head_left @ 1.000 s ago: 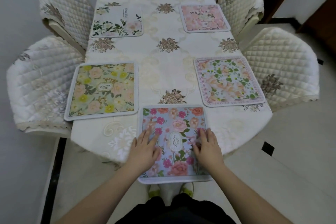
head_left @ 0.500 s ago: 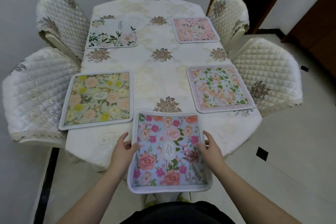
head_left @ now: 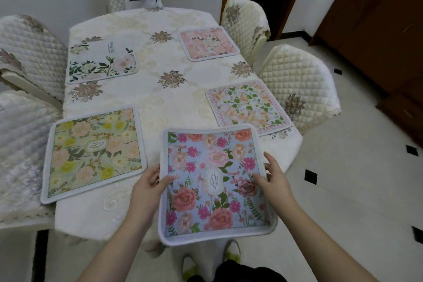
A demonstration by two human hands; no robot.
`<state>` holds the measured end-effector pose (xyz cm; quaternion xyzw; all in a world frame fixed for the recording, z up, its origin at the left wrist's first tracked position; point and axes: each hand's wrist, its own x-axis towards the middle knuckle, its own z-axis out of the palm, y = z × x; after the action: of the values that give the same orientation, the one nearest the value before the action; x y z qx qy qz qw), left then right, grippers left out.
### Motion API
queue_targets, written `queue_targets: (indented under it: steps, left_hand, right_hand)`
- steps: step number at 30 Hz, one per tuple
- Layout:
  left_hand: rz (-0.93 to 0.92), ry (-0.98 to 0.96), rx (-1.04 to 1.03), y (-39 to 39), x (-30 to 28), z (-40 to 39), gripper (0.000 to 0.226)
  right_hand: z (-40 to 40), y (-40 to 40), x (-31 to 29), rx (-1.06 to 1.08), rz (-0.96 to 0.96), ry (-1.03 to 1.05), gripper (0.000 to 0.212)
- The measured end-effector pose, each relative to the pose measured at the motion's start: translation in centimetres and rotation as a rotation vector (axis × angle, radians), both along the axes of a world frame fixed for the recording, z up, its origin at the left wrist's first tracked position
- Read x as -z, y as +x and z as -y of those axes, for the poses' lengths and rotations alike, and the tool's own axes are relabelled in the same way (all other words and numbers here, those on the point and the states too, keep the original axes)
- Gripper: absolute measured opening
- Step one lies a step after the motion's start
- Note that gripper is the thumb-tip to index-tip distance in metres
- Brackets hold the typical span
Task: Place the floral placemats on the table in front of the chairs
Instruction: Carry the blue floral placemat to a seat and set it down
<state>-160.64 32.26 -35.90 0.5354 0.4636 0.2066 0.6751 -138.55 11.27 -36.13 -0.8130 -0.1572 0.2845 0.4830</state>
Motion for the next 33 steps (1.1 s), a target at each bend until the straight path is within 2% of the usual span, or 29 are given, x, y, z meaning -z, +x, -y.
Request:
queue_targets:
  steps: [3,7,15,25,33]
  left_hand:
    - [0.052,-0.006,0.072,2.7,-1.9,0.1,0.032]
    - [0.066,-0.027,0.195,6.5,-3.9,1.1,0.036]
    - [0.055,0.038,0.433,15.9,-6.8,7.1,0.033]
    - [0.088,0.041,0.624,28.6,-8.6,20.3,0.038]
    - [0.078,0.038,0.686,35.1,-9.8,25.2,0.037]
  right_hand:
    - [2.2,1.2,-1.7,0.088,0.004,0.046,0.051]
    - [6.2,2.8,-3.8,0.231,-0.032,0.117,0.044]
    - [16.4,7.0,-5.9,0.438,-0.093,0.239,0.041]
    - [32.2,13.5,-7.7,0.648,-0.066,0.290,0.044]
    - [37.4,18.2,-8.7,0.690,-0.024,0.298,0.042]
